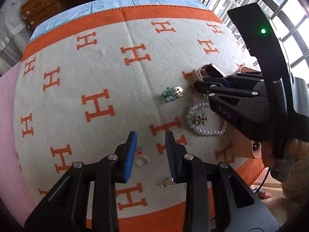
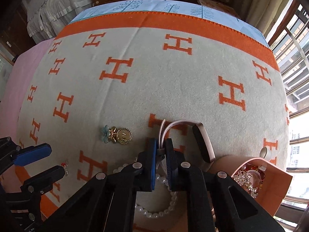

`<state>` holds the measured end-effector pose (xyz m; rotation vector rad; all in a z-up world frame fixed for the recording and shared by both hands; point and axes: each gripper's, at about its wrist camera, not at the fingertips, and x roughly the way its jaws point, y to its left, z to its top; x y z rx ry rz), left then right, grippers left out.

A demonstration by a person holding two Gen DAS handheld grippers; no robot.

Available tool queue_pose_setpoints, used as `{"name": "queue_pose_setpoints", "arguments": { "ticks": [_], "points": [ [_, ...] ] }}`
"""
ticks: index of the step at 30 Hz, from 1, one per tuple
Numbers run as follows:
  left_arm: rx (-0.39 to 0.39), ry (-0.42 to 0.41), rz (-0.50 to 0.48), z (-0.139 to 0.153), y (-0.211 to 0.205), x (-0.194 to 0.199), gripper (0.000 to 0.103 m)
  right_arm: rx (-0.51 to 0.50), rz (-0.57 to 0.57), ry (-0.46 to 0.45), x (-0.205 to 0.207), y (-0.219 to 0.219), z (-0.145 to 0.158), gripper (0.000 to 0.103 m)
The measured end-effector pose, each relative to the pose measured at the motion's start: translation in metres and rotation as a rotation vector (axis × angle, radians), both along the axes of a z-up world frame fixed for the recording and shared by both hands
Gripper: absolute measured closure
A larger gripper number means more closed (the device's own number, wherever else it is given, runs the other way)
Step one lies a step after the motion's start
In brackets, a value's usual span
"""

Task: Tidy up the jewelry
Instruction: 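Move the right gripper to the white strap watch and grasp it, then carry the white watch over the box with the right gripper while the left grasps the pearl bracelet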

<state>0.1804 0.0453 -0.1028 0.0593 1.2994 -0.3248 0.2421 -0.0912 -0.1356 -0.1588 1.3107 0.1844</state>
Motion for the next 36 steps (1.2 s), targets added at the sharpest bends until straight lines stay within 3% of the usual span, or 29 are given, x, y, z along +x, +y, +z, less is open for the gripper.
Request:
{"name": "queue_pose_setpoints", "arguments": {
  "ticks": [4, 12, 19, 27, 36],
  "points": [
    [0.004, 0.004, -0.012, -0.002, -0.009, 0.005, 0.076, 0.095, -0.029, -0.061, -0.007, -0.008, 0.025, 0.094],
    [0.015, -0.014, -0.073, 0.005, -0.036, 0.011, 0.076, 0.276, -0.087, -0.24, -0.044, -0.042, 0.113, 0.094],
    [-0.009, -0.064, -0.327, 0.01, -0.086, 0.019, 0.076, 0.419, -0.152, -0.353, -0.089, -0.098, 0.175, 0.094],
    [0.062, -0.076, -0.628, -0.009, -0.134, 0.026, 0.075, 0.452, -0.243, -0.356, -0.135, -0.16, 0.184, 0.094],
    [0.21, -0.046, -0.829, -0.038, -0.158, 0.02, 0.075, 0.478, -0.336, -0.343, -0.167, -0.21, 0.165, 0.094]
  ]
}}
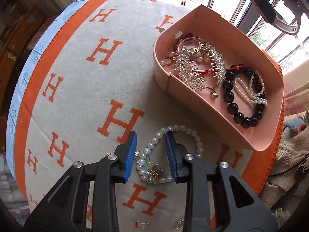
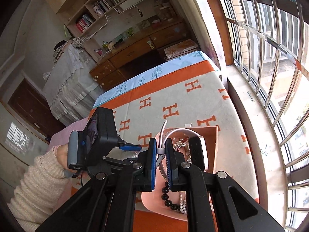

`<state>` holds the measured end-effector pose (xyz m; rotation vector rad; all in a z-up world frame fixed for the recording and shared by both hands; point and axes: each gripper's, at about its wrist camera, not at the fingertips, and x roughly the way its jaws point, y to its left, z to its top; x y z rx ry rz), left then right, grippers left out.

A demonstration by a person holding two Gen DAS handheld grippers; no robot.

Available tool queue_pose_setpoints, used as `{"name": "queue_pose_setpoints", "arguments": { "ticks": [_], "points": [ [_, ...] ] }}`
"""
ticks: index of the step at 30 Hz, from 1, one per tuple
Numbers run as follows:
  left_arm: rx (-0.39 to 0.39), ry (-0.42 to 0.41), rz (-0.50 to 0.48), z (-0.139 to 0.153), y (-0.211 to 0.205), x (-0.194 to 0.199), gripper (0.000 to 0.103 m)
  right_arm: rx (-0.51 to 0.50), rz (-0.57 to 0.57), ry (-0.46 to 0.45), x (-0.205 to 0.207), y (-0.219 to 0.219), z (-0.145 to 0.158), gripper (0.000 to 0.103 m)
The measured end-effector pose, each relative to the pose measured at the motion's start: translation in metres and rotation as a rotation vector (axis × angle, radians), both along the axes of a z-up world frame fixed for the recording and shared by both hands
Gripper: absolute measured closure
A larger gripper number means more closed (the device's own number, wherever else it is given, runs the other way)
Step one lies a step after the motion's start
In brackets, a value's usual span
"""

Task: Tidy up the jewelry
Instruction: 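Carry the white watch over the box with the right gripper while the left grasps the pearl bracelet, then release the white watch into the pink box with the right gripper while the left drops the pearl bracelet in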

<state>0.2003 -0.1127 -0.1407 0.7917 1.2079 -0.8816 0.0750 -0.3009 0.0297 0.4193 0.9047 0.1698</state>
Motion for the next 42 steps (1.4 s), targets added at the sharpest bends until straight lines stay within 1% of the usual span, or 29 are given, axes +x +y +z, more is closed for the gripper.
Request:
{"name": "queue_pose_setpoints", "arguments": {
  "ticks": [5, 8, 10, 12, 14, 15, 16, 18, 19, 21, 23, 26, 31, 32, 35, 40, 42],
  "points": [
    [0.048, 0.005, -0.052, -0.003, -0.005, 0.0, 0.075, 0.021, -0.014, 0.016, -0.006, -0.008, -0.011, 0.094],
    [0.075, 0.029, -0.094, -0.005, -0.008, -0.004, 0.077, 0.03, -0.016, 0.023, 0.0, -0.006, -0.018, 0.094],
    [0.084, 0.063, -0.114, -0.006, -0.009, -0.007, 0.086, 0.034, -0.014, 0.028, 0.0, -0.004, -0.021, 0.094],
    [0.09, 0.089, -0.096, -0.007, -0.01, -0.005, 0.087, 0.035, -0.011, 0.037, 0.003, -0.001, -0.027, 0.094],
    [0.089, 0.117, -0.045, -0.007, -0.011, 0.005, 0.09, 0.039, -0.009, 0.048, 0.007, 0.003, -0.033, 0.094],
    [0.094, 0.117, -0.012, -0.007, -0.01, 0.011, 0.098, 0.042, -0.009, 0.054, 0.009, 0.006, -0.035, 0.094],
    [0.088, 0.128, 0.023, -0.007, -0.009, 0.016, 0.098, 0.045, -0.007, 0.06, 0.009, 0.007, -0.038, 0.094],
    [0.091, 0.11, 0.109, -0.007, -0.005, 0.027, 0.098, 0.048, -0.007, 0.068, 0.011, 0.01, -0.043, 0.094],
    [0.092, 0.095, 0.172, -0.006, -0.001, 0.034, 0.098, 0.048, -0.007, 0.071, 0.011, 0.011, -0.045, 0.094],
    [0.072, 0.099, 0.321, -0.002, 0.012, 0.052, 0.098, 0.048, -0.008, 0.074, 0.011, 0.012, -0.048, 0.094],
    [0.019, 0.096, 0.418, 0.013, 0.026, 0.058, 0.098, 0.047, -0.007, 0.074, 0.012, 0.012, -0.051, 0.094],
    [-0.071, 0.063, 0.47, 0.047, 0.041, 0.049, 0.098, 0.043, -0.002, 0.069, 0.013, 0.014, -0.05, 0.094],
    [-0.172, -0.05, 0.502, 0.108, 0.053, 0.023, 0.098, 0.04, 0.006, 0.058, 0.014, 0.016, -0.048, 0.094],
    [-0.195, -0.068, 0.51, 0.123, 0.058, 0.011, 0.098, 0.042, 0.009, 0.057, 0.014, 0.017, -0.049, 0.094],
    [-0.259, -0.108, 0.533, 0.163, 0.064, -0.008, 0.098, 0.044, 0.018, 0.052, 0.013, 0.019, -0.047, 0.094],
    [-0.366, -0.14, 0.538, 0.21, 0.057, -0.028, 0.098, 0.035, 0.032, 0.029, 0.008, 0.024, -0.039, 0.094],
    [-0.404, -0.13, 0.522, 0.22, 0.051, -0.038, 0.098, 0.031, 0.034, 0.023, 0.004, 0.024, -0.036, 0.094]
  ]
}}
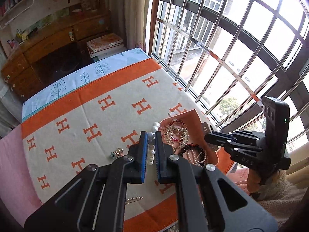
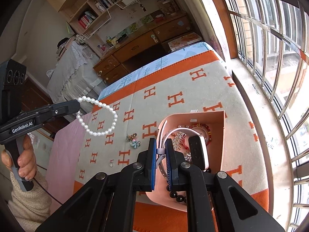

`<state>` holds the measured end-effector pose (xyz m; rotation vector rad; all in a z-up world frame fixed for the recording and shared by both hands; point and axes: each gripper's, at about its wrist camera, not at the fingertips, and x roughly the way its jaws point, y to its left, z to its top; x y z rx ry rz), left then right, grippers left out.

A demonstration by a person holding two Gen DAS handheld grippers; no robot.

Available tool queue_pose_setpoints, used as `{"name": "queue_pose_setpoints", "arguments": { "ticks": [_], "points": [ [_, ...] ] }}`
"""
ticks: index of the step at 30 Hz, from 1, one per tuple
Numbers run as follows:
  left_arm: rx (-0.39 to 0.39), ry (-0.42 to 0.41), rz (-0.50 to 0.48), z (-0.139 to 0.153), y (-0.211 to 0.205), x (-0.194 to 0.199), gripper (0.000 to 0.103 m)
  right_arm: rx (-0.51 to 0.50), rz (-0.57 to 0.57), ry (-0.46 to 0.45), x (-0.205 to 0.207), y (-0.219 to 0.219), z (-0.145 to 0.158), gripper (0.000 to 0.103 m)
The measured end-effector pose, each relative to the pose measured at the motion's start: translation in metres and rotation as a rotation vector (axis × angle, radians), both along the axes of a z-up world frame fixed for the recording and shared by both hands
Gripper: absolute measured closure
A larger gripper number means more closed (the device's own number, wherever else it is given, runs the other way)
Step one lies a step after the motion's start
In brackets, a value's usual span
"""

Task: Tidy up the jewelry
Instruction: 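Release the white watch into the pink box with the right gripper while the left drops the pearl bracelet in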

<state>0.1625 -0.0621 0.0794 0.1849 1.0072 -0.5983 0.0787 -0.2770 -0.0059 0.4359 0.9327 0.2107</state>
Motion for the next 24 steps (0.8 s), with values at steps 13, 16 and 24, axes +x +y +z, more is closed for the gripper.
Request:
{"name": "queue_pose_setpoints", "arguments": {
  "ticks": [13, 16, 24],
  "points": [
    [-0.02, 0.209, -0.141, -0.092, -0.084, -0.027, 0.098, -0.014, -0.063, -0.004, -0.025, -0.024, -0.005, 0.094],
    [0.006, 0.242, -0.16, -0.12, -0.093, -0.035, 0.098, -0.016, -0.069, 0.002, -0.03, -0.031, -0.01, 0.094],
    [0.175, 0.207, -0.03, -0.17, -0.066, -0.043, 0.096, -0.014, -0.027, 0.026, -0.027, -0.029, -0.023, 0.094]
  ]
}}
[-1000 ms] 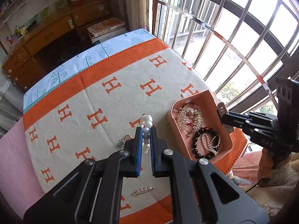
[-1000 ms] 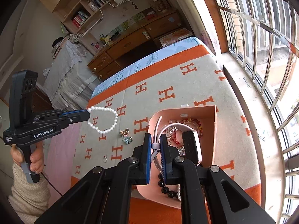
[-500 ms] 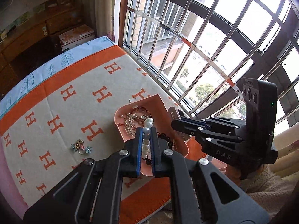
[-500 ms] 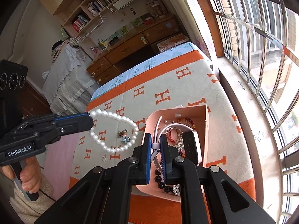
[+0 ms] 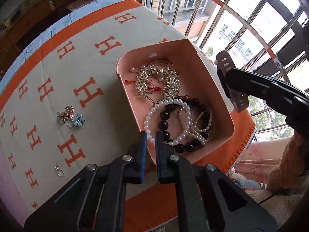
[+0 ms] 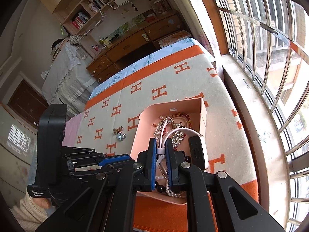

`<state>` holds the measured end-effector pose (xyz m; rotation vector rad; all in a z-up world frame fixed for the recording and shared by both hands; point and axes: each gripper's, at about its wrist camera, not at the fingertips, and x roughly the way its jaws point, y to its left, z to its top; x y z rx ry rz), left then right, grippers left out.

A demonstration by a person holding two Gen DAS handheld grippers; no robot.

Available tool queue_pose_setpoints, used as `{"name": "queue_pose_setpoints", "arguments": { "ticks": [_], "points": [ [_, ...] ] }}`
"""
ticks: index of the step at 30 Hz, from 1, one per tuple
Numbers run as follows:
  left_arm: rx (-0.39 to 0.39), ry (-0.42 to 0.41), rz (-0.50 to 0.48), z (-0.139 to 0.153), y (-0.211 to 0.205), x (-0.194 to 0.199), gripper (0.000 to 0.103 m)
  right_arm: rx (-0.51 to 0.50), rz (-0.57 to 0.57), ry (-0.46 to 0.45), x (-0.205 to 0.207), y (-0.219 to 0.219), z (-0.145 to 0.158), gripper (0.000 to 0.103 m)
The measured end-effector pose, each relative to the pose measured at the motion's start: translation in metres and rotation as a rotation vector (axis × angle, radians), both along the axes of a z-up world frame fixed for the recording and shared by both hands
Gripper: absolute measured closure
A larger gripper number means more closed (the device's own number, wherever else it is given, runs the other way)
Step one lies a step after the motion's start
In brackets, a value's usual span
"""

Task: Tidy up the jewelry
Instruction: 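Release the white watch into the pink box with the right gripper while the left drops the pearl bracelet in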

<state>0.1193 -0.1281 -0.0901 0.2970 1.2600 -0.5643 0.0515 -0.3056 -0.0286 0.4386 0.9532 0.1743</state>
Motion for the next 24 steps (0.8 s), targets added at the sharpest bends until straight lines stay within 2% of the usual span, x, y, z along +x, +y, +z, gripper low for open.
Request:
{"name": "queue_pose_setpoints", "arguments": {
  "ticks": [2, 7, 12, 15, 20, 24],
  "points": [
    [-0.014, -0.029, 0.03, 0.005, 0.012, -0.004, 0.093, 0.001, 0.021, 0.006, 0.003, 0.005, -0.004, 0.094],
    [-0.028, -0.175, 0.091, 0.024, 0.035, -0.018, 0.064, -0.046, 0.079, 0.026, 0.008, 0.026, -0.015, 0.094],
    [-0.061, -0.236, 0.16, 0.04, 0.064, -0.023, 0.063, -0.134, 0.118, 0.042, 0.009, 0.049, -0.024, 0.094],
    [-0.063, -0.26, 0.215, 0.047, 0.085, -0.024, 0.063, -0.149, 0.129, 0.067, 0.014, 0.057, -0.033, 0.094],
    [-0.082, -0.255, 0.339, 0.047, 0.127, -0.018, 0.063, -0.175, 0.119, 0.103, 0.021, 0.066, -0.047, 0.081],
    [-0.091, -0.247, 0.416, 0.046, 0.158, -0.016, 0.063, -0.159, 0.112, 0.041, 0.014, 0.071, -0.038, 0.07]
  ]
}}
